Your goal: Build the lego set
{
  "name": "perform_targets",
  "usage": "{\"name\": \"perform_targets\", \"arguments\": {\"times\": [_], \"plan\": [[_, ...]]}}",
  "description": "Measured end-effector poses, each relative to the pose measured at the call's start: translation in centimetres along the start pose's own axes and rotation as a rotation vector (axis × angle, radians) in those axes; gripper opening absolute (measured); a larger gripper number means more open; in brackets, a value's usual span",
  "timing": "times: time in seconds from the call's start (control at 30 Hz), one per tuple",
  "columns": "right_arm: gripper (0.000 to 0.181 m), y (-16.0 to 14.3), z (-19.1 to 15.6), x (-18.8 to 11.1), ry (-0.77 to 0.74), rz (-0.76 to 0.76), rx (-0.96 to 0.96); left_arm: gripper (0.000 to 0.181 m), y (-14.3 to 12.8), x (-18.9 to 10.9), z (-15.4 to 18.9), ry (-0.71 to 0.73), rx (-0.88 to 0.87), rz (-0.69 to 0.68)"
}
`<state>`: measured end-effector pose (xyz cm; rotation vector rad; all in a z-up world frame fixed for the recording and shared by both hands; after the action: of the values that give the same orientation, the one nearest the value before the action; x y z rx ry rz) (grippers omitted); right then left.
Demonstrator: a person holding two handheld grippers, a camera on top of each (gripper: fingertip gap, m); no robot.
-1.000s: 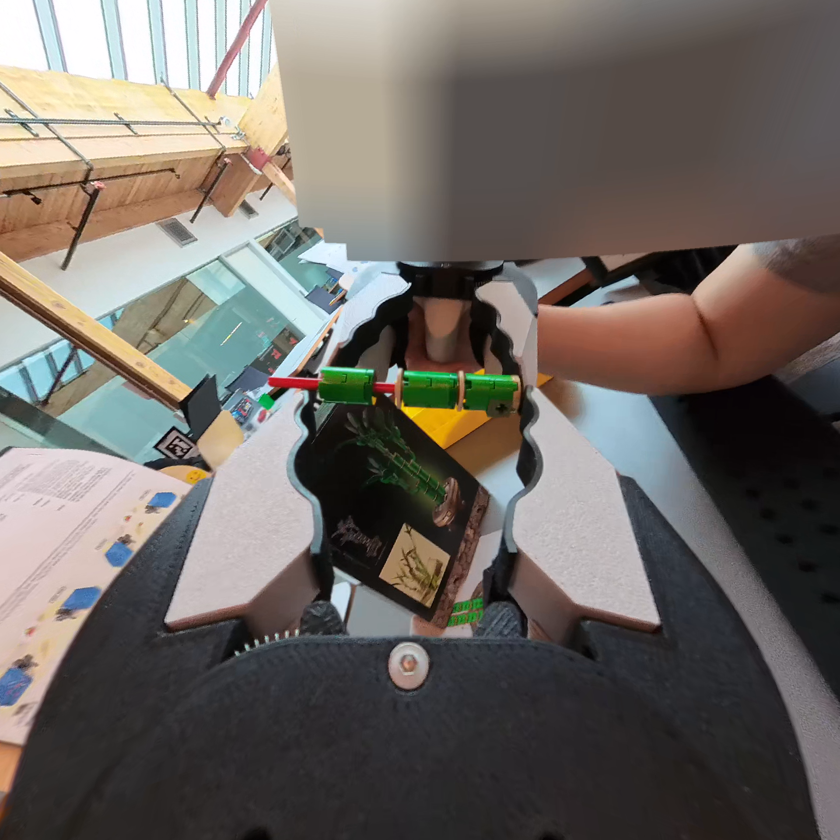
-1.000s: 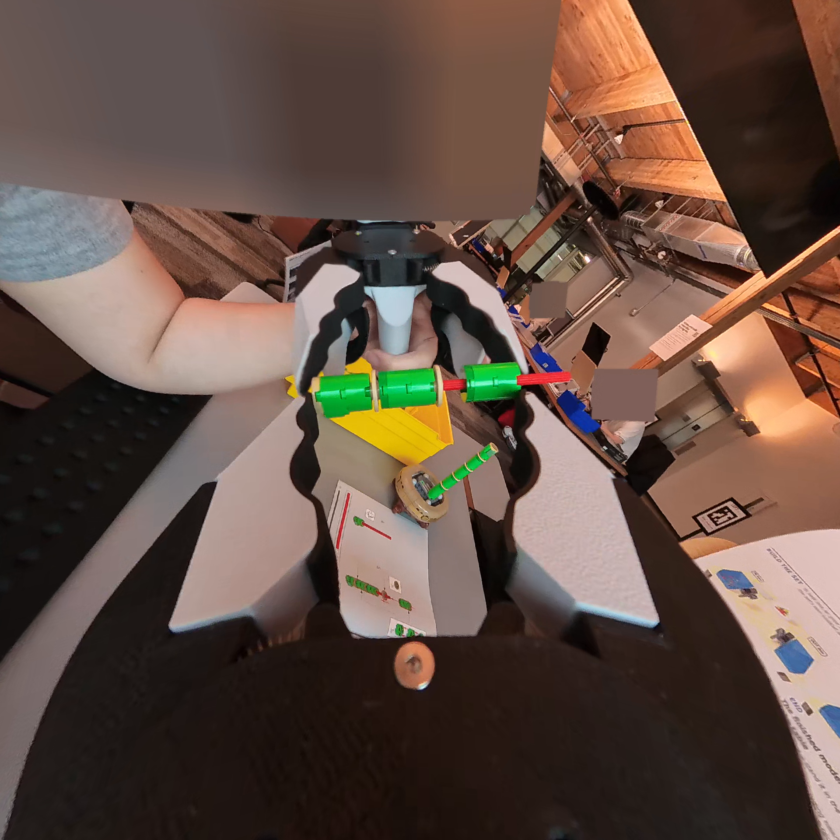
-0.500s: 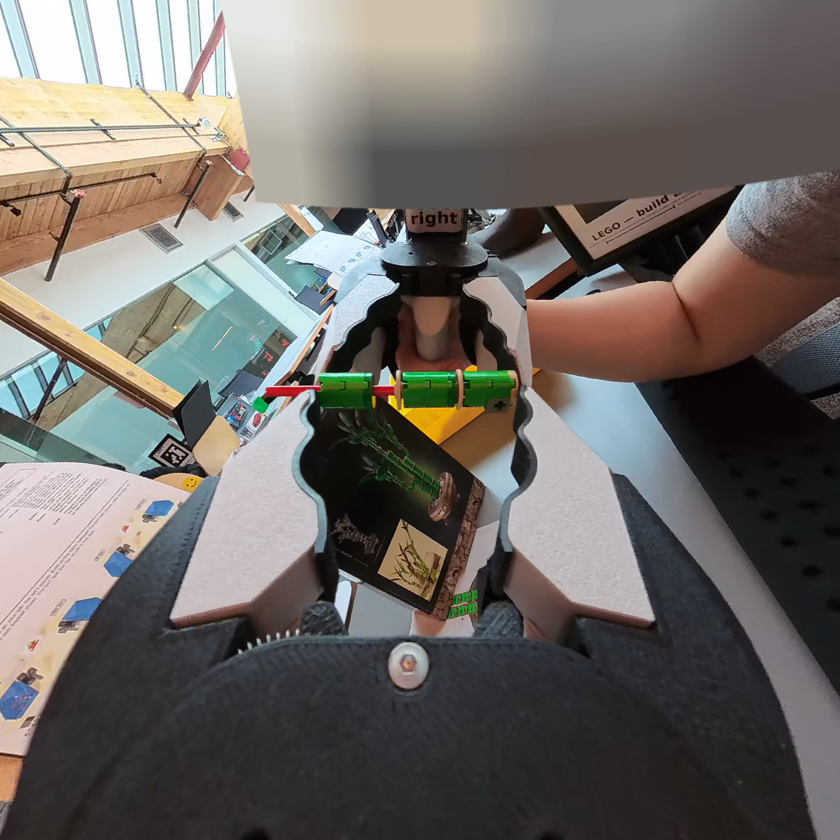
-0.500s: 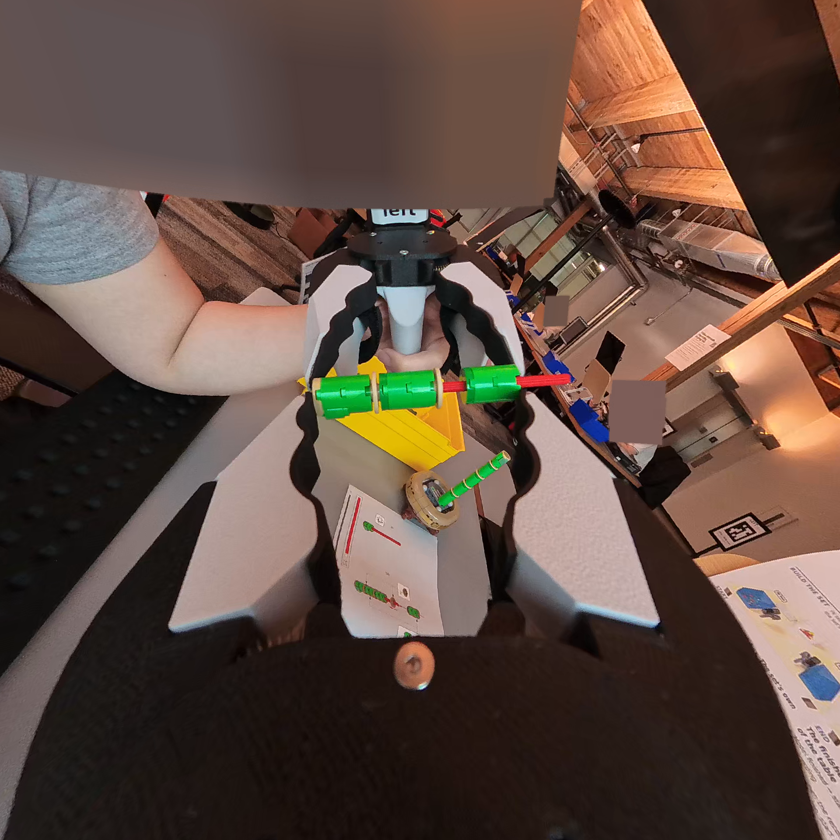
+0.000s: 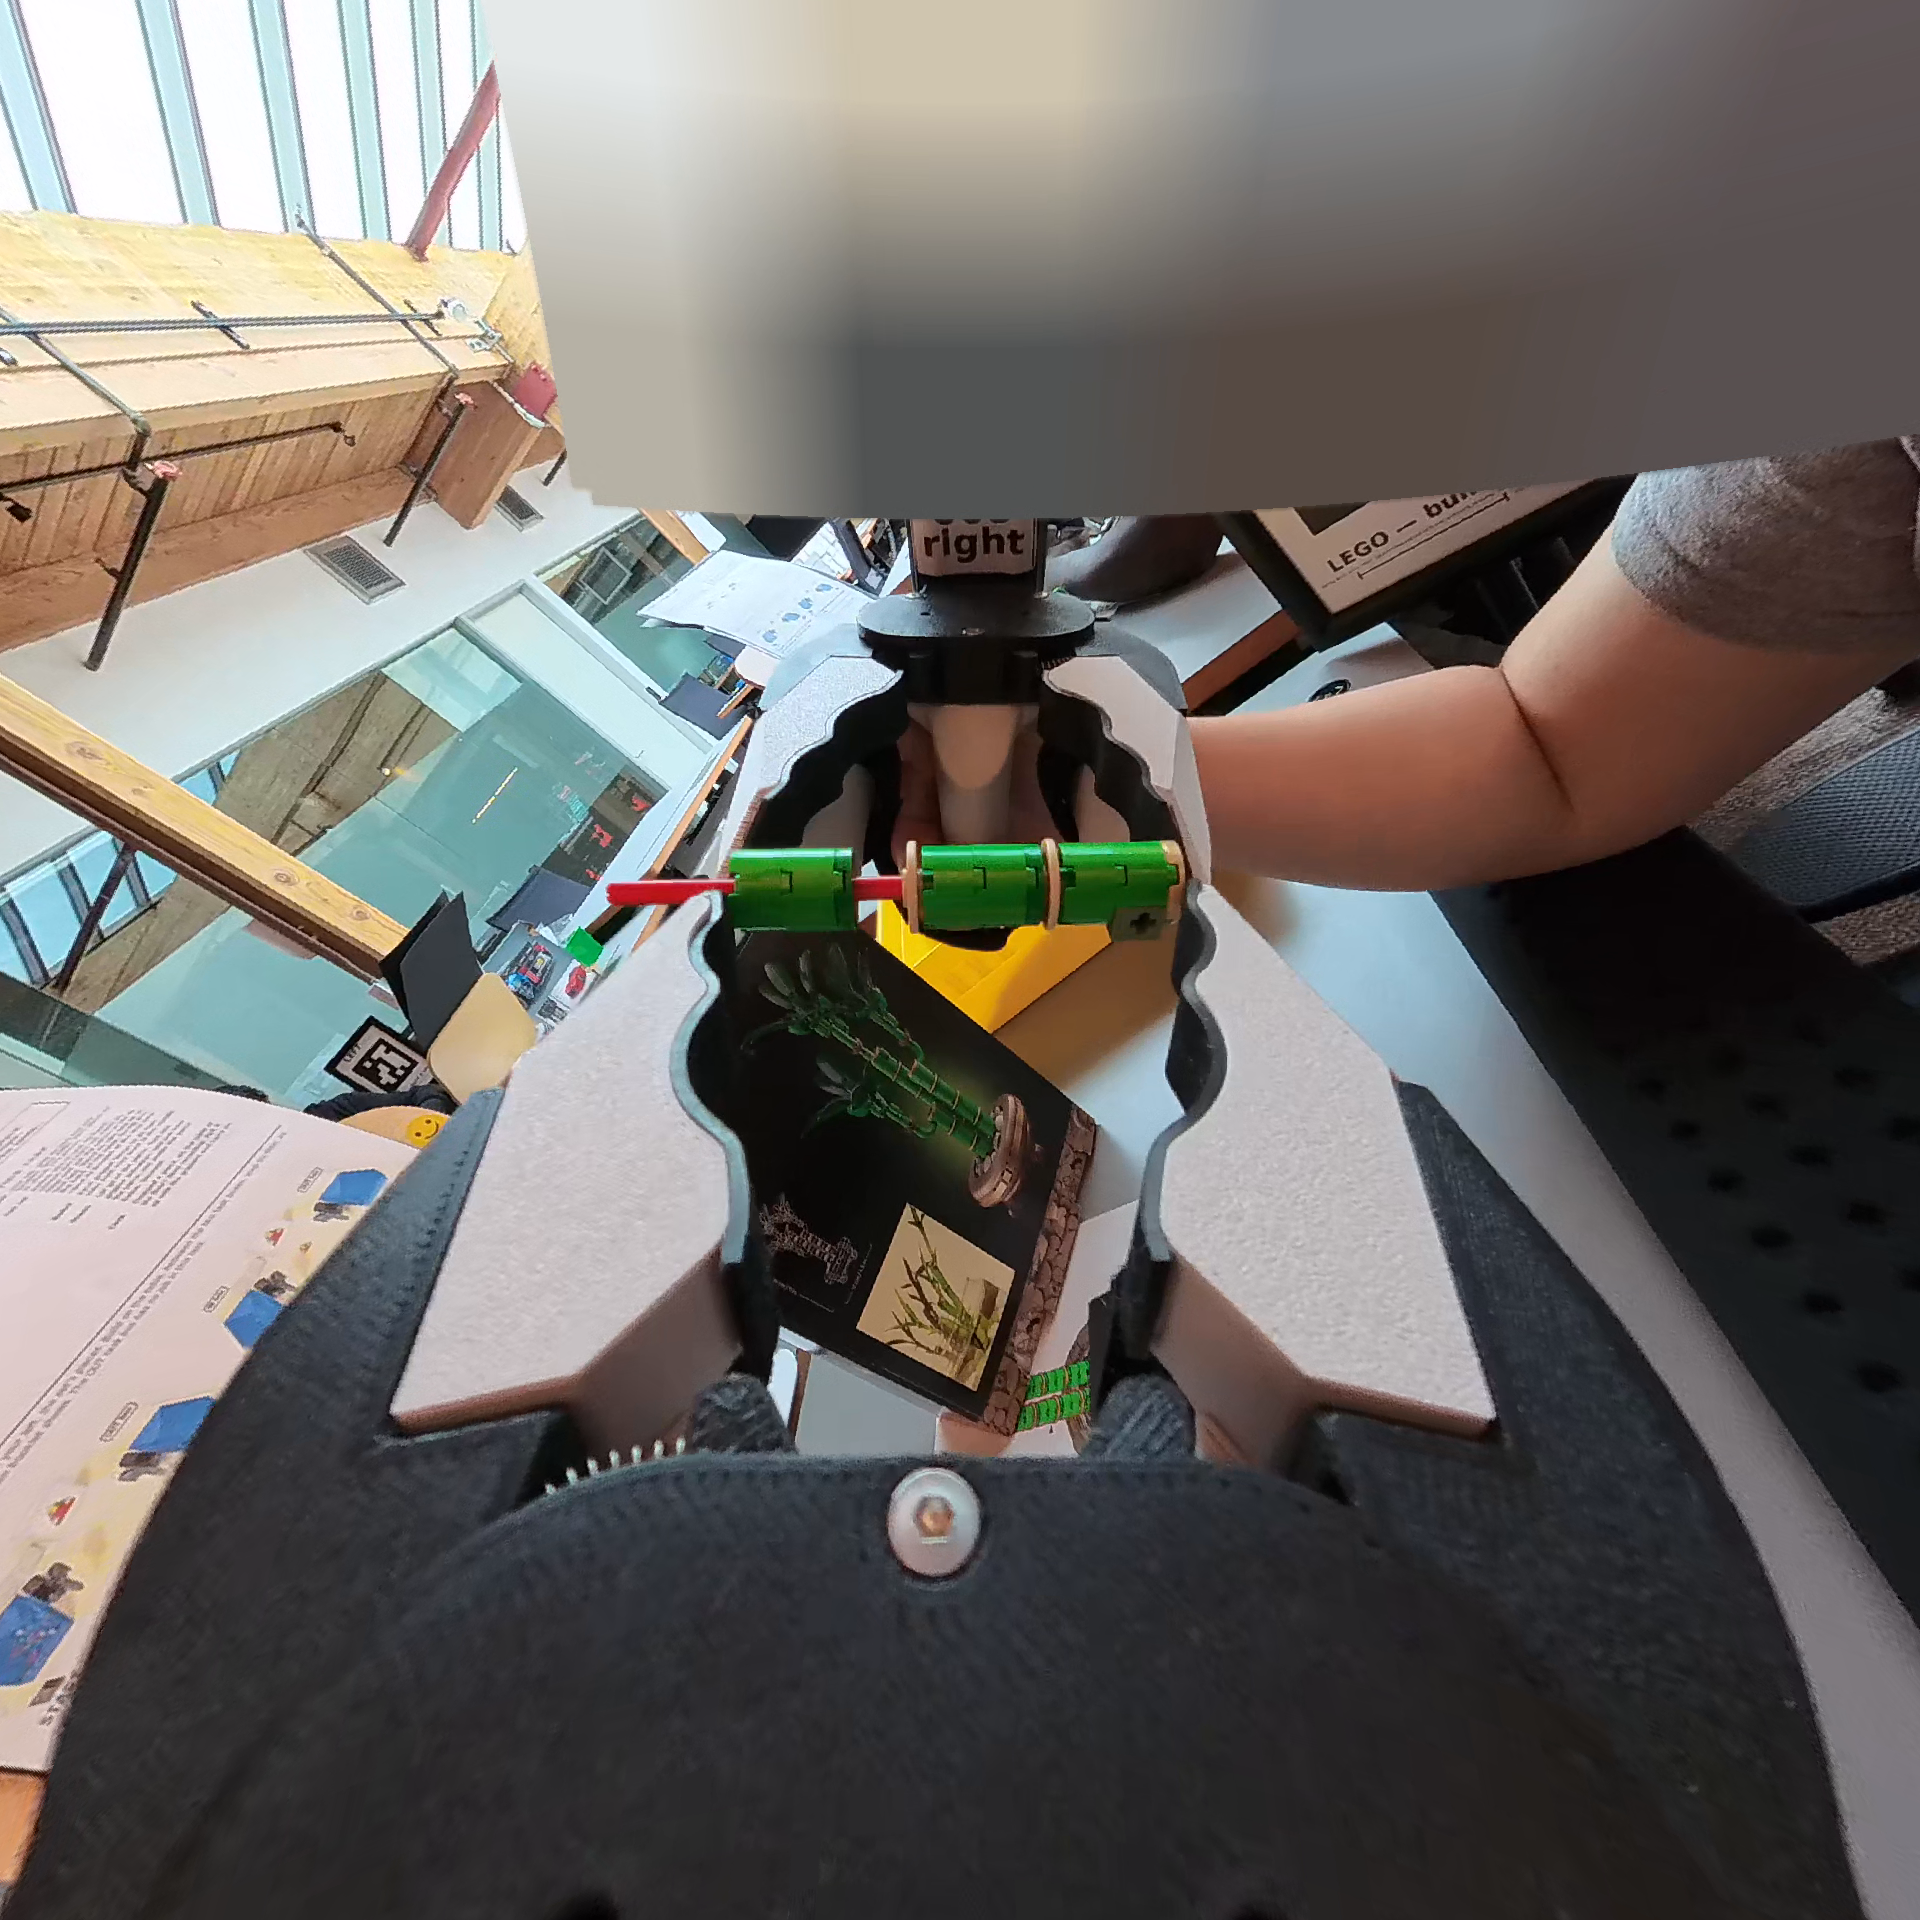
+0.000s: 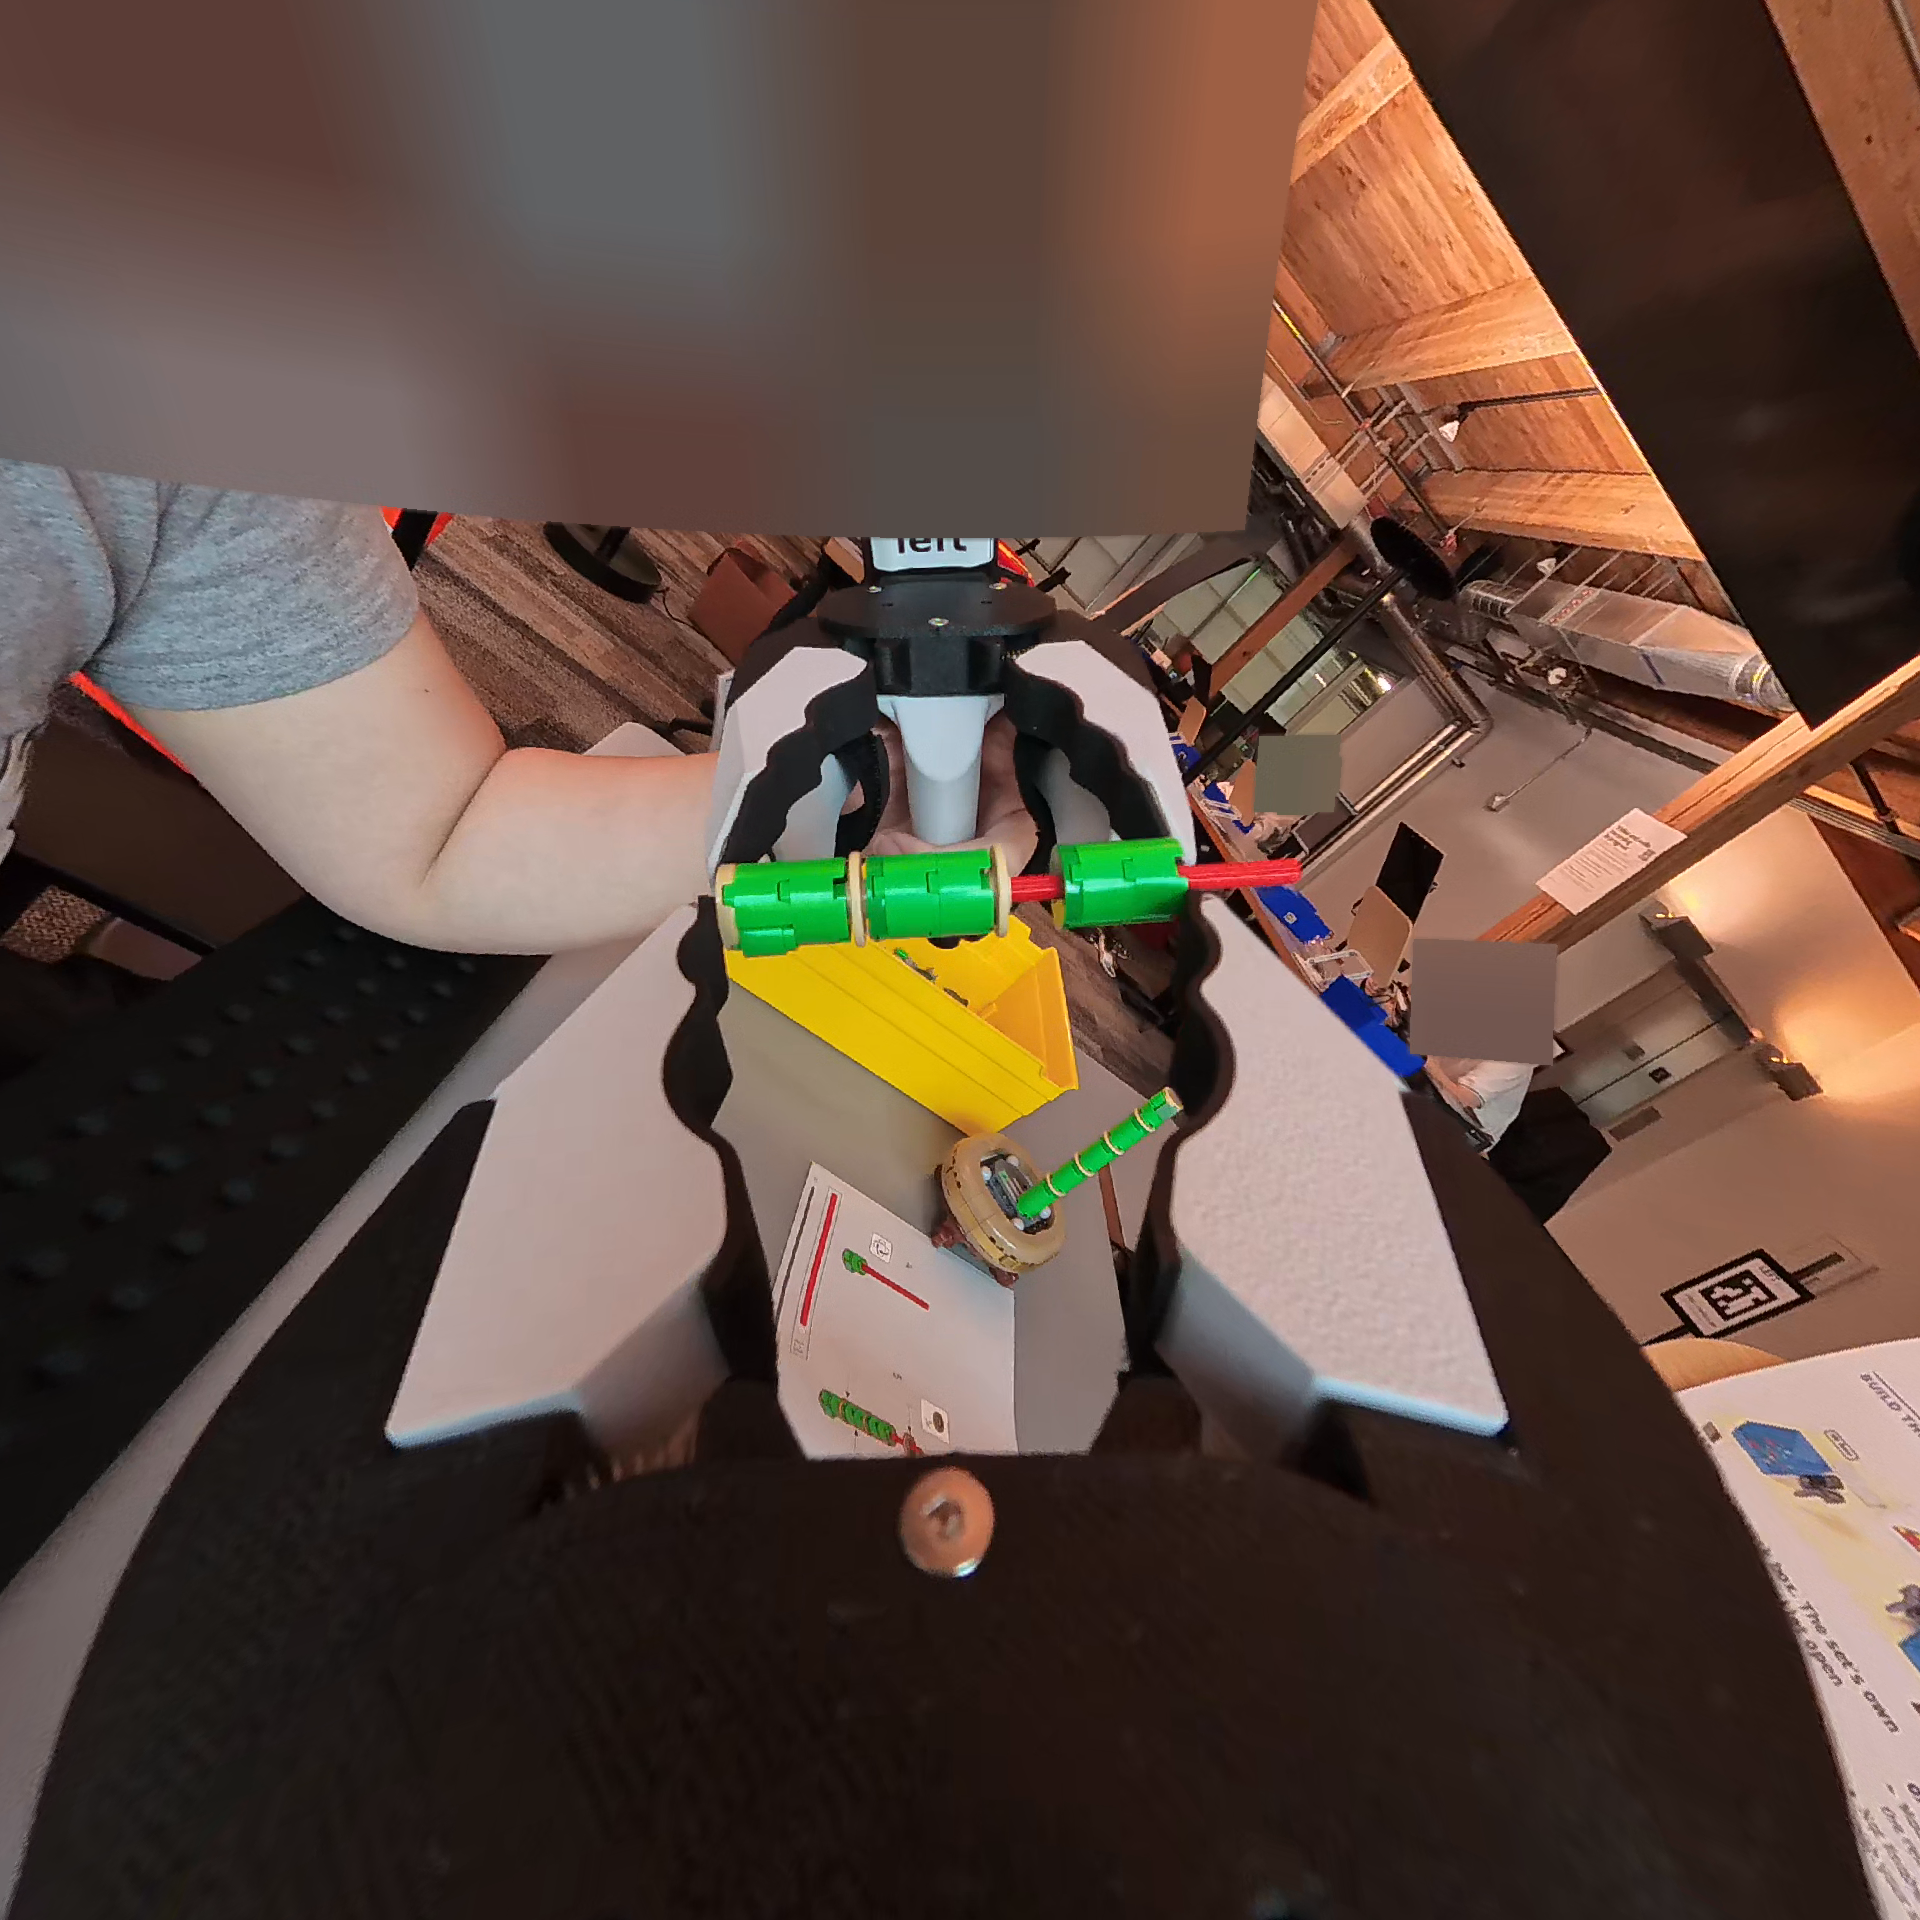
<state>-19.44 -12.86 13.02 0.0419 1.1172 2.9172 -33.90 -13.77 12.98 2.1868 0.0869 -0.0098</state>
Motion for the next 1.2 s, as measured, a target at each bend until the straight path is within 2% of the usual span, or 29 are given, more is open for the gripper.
{"name": "perform_targets", "arguments": {"times": [0.7, 0.9, 1.2], "plan": [[0.084, 0.02, -0.14, 0.12, 0.003, -0.009, 0.015, 0.083, 0.05, -0.29, -0.16, -0.036, -0.050, 0.022], [0.085, 0.03, 0.15, 0.40, -0.039, -0.040, 0.013, 0.086, 0.07, -0.09, -0.39, 0.017, -0.028, 0.003], [0.084, 0.14, 0.17, 0.58, -0.047, -0.054, 0.022, 0.085, 0.14, -0.27, -0.62, 0.018, -0.026, -0.006]]}}
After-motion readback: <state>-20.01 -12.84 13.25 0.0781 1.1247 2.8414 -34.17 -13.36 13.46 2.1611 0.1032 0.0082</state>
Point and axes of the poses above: each gripper's, where its closed fingertips meet, x out along the fingers, y out of its top, z = x × y across the jaws, the point moved 8 cm from there along -x, back along the fingers, and after that the axes turned 7 degrees about -x, right-handed, at the moved point
